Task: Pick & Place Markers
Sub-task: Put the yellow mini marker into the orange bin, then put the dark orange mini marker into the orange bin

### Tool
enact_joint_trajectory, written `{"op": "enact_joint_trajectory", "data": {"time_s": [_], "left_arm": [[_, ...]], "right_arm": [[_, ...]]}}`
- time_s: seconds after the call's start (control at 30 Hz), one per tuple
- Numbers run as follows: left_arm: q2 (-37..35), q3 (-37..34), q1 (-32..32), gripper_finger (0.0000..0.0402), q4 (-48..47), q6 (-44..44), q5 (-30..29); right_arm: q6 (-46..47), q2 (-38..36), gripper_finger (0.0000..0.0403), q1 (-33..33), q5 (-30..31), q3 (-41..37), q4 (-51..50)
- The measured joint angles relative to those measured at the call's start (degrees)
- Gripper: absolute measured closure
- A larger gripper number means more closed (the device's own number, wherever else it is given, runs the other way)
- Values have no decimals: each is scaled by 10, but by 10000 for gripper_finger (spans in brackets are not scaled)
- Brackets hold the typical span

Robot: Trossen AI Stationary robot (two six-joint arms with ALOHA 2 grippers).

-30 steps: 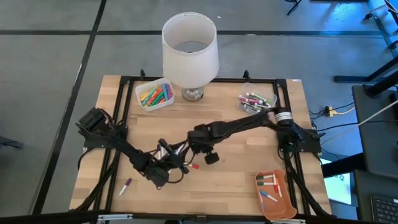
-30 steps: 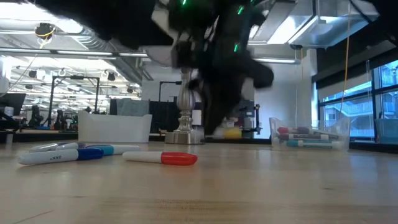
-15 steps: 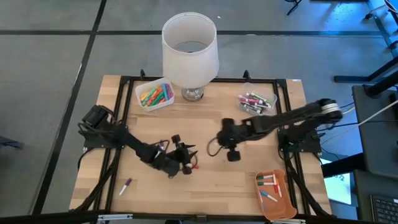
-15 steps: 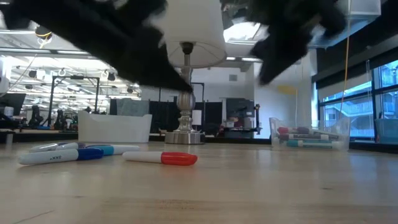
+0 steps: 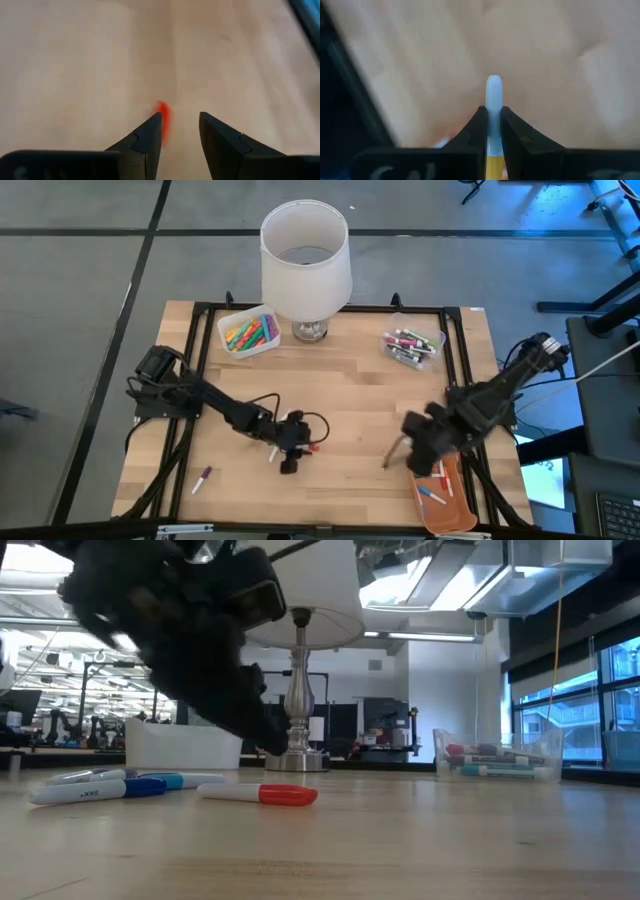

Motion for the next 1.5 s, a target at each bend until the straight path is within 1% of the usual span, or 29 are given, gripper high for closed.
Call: {"op": "enact_joint_trajectory", "data": {"time_s": [0.07, 0.13, 0.2, 0.27, 0.33, 0.43, 0.53, 0.7, 0.83, 0.9, 1.07, 1.17, 1.37, 1.43, 1.5], "left_arm": [[0, 0, -10, 277, -2, 4, 15], [0, 0, -21, 277, -13, 5, 12], [0, 0, -31, 276, -35, 6, -8], [0, 0, -38, 276, -54, 6, -34], [0, 0, -40, 276, -69, 9, -57], [0, 0, -38, 276, -74, 30, -79], [0, 0, -30, 276, -72, 54, -81], [0, 0, -16, 276, -73, 58, -45], [0, 0, -13, 279, -76, 61, -36], [0, 0, -10, 283, -86, 62, -35], [0, 0, 7, 306, -134, 33, -65], [1, 1, 14, 322, -146, 11, -65], [5, 1, 15, 358, -146, 5, -58], [5, 1, 15, 365, -146, 2, -64], [6, 1, 15, 367, -147, 1, -77]], "right_arm": [[50, 7, 367, 40, -15, -5, -3], [111, 21, 368, 75, -17, -15, -3], [162, 31, 370, 102, -19, -26, -3], [199, 44, 369, 122, -34, -37, -3], [216, 59, 357, 133, -61, -47, -1], [218, 75, 324, 137, -106, -49, 11], [210, 80, 288, 137, -113, -45, 32], [201, 79, 240, 137, -73, -24, 40], [171, 79, 225, 137, -26, 1, 40], [157, 79, 225, 137, -3, 14, 41], [124, 79, 237, 137, 45, 32, 41], [106, 79, 244, 136, 53, 34, 43], [70, 79, 250, 135, 99, 34, 47], [55, 79, 250, 130, 129, 34, 51], [39, 79, 250, 124, 175, 34, 58]]}}
